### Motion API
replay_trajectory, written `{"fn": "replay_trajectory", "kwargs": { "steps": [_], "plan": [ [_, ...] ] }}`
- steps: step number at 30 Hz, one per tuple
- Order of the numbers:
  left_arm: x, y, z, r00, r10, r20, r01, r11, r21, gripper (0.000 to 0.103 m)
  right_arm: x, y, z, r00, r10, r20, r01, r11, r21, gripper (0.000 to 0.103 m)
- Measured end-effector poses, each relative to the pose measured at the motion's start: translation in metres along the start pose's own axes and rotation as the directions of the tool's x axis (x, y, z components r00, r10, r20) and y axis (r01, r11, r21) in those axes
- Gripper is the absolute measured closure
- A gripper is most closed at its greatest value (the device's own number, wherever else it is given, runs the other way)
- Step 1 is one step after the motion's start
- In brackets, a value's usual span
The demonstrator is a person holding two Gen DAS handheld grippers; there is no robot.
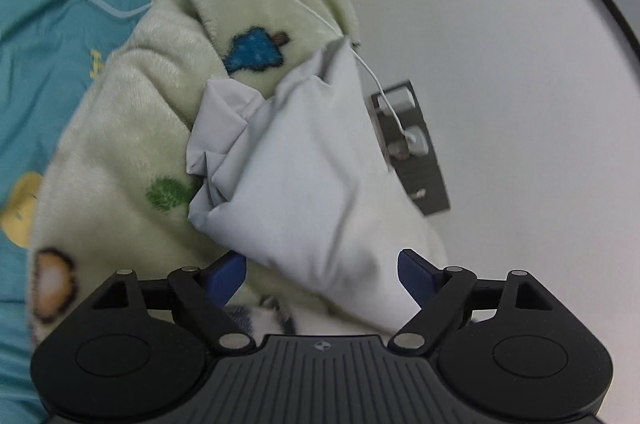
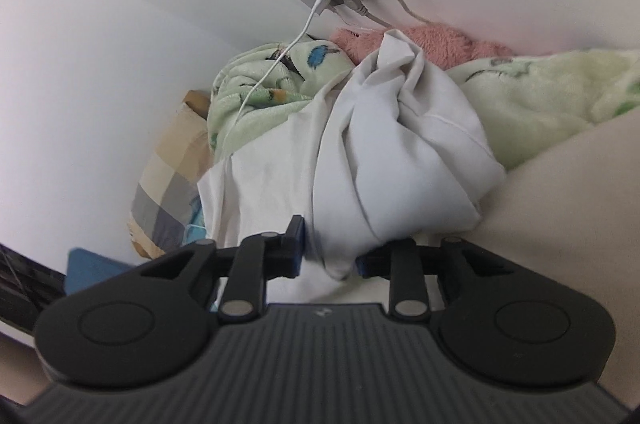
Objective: Fold clothes
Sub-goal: 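Open both grippers to release the folded T-shirt and withdraw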
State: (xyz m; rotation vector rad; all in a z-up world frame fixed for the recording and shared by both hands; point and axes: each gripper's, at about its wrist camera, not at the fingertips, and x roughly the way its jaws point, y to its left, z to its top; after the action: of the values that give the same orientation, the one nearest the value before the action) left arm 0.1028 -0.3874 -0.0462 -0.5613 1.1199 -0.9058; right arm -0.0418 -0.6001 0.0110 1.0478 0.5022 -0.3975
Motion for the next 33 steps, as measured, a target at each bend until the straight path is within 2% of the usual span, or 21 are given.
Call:
{"fn": "replay_trajectory", "kwargs": {
  "steps": [2, 5, 9, 13, 14, 17, 21, 23, 24, 25, 28, 33],
  "plan": [
    [-0.018, -0.006, -0.001, 0.998, 0.052, 0.035, -0.055, 0.994, 0.094, 0.013, -0.019, 0.008, -0.010, 0.999, -0.024, 0.023, 0.025, 0.997, -0.077, 0.073],
    [-0.045, -0.024, -0.015, 0.989, 0.111, 0.100, -0.131, 0.967, 0.218, 0.000, -0.047, 0.019, -0.026, 0.997, -0.050, 0.066, 0.062, 0.979, -0.193, 0.073],
    [-0.101, -0.062, -0.043, 0.957, 0.161, 0.241, -0.238, 0.911, 0.336, 0.000, -0.083, 0.039, -0.054, 0.992, -0.028, 0.122, 0.066, 0.945, -0.322, 0.073],
    [-0.160, -0.086, -0.084, 0.936, 0.165, 0.311, -0.284, 0.878, 0.387, 0.000, -0.116, 0.056, -0.085, 0.983, 0.008, 0.182, 0.069, 0.908, -0.412, 0.070],
    [-0.173, -0.090, -0.093, 0.930, 0.165, 0.330, -0.295, 0.869, 0.398, 0.000, -0.123, 0.059, -0.093, 0.980, 0.020, 0.196, 0.068, 0.902, -0.427, 0.057],
    [-0.217, -0.104, -0.122, 0.906, 0.165, 0.389, -0.336, 0.840, 0.427, 0.000, -0.145, 0.068, -0.117, 0.970, 0.055, 0.237, 0.065, 0.880, -0.471, 0.033],
    [-0.263, -0.114, -0.155, 0.881, 0.159, 0.446, -0.378, 0.803, 0.461, 0.000, -0.171, 0.078, -0.148, 0.955, 0.093, 0.282, 0.072, 0.849, -0.523, 0.033],
    [-0.281, -0.121, -0.171, 0.860, 0.161, 0.484, -0.415, 0.773, 0.481, 0.000, -0.179, 0.079, -0.162, 0.949, 0.100, 0.298, 0.081, 0.838, -0.539, 0.032],
    [-0.289, -0.124, -0.179, 0.849, 0.162, 0.503, -0.434, 0.756, 0.489, 0.000, -0.182, 0.079, -0.169, 0.946, 0.103, 0.306, 0.087, 0.832, -0.548, 0.026],
    [-0.295, -0.127, -0.186, 0.837, 0.164, 0.522, -0.454, 0.741, 0.495, 0.000, -0.185, 0.079, -0.175, 0.943, 0.106, 0.314, 0.092, 0.826, -0.556, 0.011],
    [-0.310, -0.132, -0.203, 0.823, 0.165, 0.544, -0.475, 0.724, 0.500, 0.000, -0.194, 0.080, -0.195, 0.934, 0.115, 0.337, 0.109, 0.808, -0.579, 0.012],
    [-0.321, -0.134, -0.219, 0.820, 0.164, 0.548, -0.482, 0.715, 0.507, 0.000, -0.201, 0.086, -0.221, 0.930, 0.116, 0.350, 0.136, 0.775, -0.618, 0.012]
  ]
}}
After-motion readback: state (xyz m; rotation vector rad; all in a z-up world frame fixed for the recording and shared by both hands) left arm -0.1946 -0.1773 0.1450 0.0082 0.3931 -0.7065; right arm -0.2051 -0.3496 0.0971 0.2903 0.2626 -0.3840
